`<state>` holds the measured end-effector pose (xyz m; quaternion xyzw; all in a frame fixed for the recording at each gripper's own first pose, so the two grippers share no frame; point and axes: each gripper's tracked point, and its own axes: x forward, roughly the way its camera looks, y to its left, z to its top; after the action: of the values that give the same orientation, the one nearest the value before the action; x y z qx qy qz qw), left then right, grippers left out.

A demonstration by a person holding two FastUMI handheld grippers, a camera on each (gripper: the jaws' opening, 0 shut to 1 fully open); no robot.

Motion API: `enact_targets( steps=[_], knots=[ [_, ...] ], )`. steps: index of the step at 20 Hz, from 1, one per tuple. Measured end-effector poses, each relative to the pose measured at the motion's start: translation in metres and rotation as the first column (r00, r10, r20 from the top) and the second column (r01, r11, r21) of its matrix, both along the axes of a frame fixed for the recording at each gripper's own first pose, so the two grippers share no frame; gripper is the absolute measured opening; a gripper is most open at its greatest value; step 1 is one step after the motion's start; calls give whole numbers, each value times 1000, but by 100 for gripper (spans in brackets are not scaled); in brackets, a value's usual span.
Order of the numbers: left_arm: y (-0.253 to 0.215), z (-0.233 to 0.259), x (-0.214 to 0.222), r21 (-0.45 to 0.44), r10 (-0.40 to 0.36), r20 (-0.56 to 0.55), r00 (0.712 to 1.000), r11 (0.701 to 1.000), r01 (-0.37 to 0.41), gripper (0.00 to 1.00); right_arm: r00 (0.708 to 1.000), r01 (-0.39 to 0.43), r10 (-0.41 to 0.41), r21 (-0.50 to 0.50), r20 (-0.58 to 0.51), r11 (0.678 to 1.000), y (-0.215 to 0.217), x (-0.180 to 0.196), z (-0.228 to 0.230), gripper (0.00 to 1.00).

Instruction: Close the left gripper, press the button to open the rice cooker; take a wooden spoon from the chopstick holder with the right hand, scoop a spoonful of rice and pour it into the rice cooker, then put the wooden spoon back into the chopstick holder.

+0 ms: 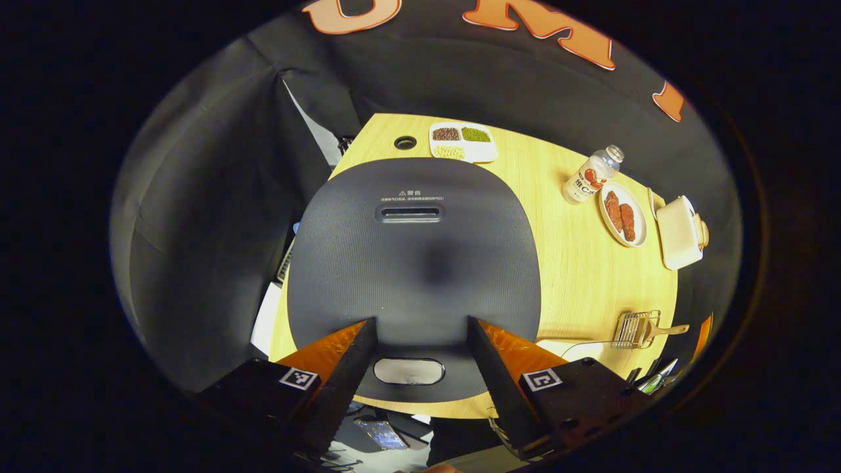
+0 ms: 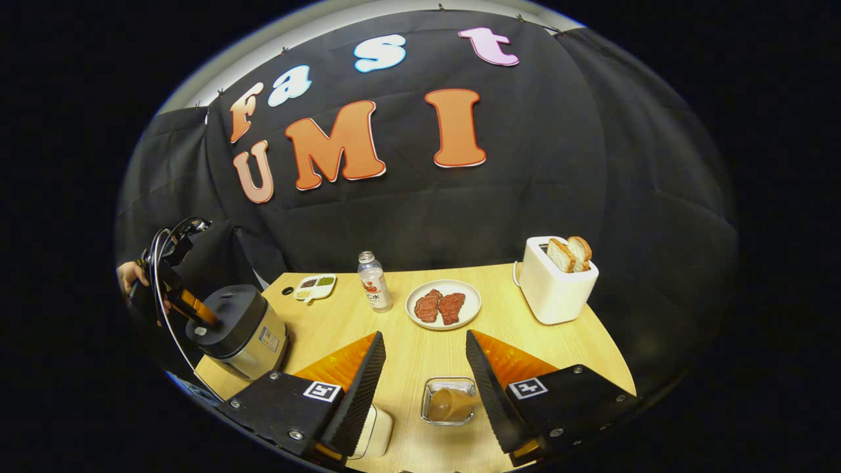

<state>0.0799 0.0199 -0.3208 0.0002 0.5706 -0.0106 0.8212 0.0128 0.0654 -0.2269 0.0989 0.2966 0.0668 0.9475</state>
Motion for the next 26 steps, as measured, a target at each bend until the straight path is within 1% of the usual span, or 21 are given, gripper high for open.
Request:
enact_targets(
  steps=[2, 4, 7, 9, 10, 11, 12, 14, 15, 16, 17, 19, 23, 25, 26],
  knots=[
    [-3, 4, 9, 2, -13, 126, 992, 1000, 13, 98, 1000, -17, 17, -1, 14, 1000, 8, 2, 4, 78],
    [-7, 6, 11, 18, -38, 228, 973, 999, 34, 98, 999, -37, 37, 6, 18, 999, 18, 3, 7, 78],
    [-3, 10, 9, 51, -21, 335, 942, 999, 4, 99, 997, -51, 51, 6, 55, 999, 27, 10, 19, 78],
    [-10, 16, 0, 62, -16, 390, 921, 998, -8, 98, 995, -58, 58, -1, 80, 998, 31, 12, 27, 78],
    [-13, 25, -4, 65, -11, 435, 901, 998, -19, 99, 993, -64, 64, -8, 95, 998, 32, 13, 30, 78],
    [-19, 33, -5, 54, -3, 485, 874, 998, -27, 99, 992, -70, 73, -24, 106, 997, 32, 14, 31, 78],
    [-30, 46, -9, 35, -3, 532, 847, 999, -19, 98, 992, -68, 72, -37, 106, 997, 30, 14, 29, 78],
    [-48, 80, -17, 33, -9, 612, 791, 999, -15, 98, 992, -62, 66, -33, 110, 997, 29, 14, 31, 78],
    [-55, 95, -22, 37, -13, 658, 753, 999, -15, 99, 991, -54, 56, -25, 123, 998, 28, 16, 35, 78],
    [-62, 108, -26, 22, -6, 715, 699, 1000, -15, 99, 989, -42, 45, -23, 142, 999, 27, 19, 39, 78],
    [-75, 117, -32, -1, 6, 748, 664, 1000, -8, 98, 986, -35, 40, -34, 163, 999, 26, 21, 41, 78],
    [-89, 122, -50, -18, 14, 763, 646, 1000, -1, 97, 978, -28, 37, -49, 205, 998, 24, 24, 47, 78],
    [-103, 165, -60, 47, -51, 856, 515, 999, 20, 97, 954, -16, 33, -59, 299, 998, 26, 28, 72, 78],
    [-113, 187, -64, 56, -67, 887, 456, 998, 38, 98, 944, -7, 22, -46, 329, 999, 27, 29, 86, 78],
    [-118, 198, -67, 55, -71, 900, 429, 997, 49, 96, 940, -4, 15, -34, 342, 999, 27, 29, 96, 78]
  ],
)
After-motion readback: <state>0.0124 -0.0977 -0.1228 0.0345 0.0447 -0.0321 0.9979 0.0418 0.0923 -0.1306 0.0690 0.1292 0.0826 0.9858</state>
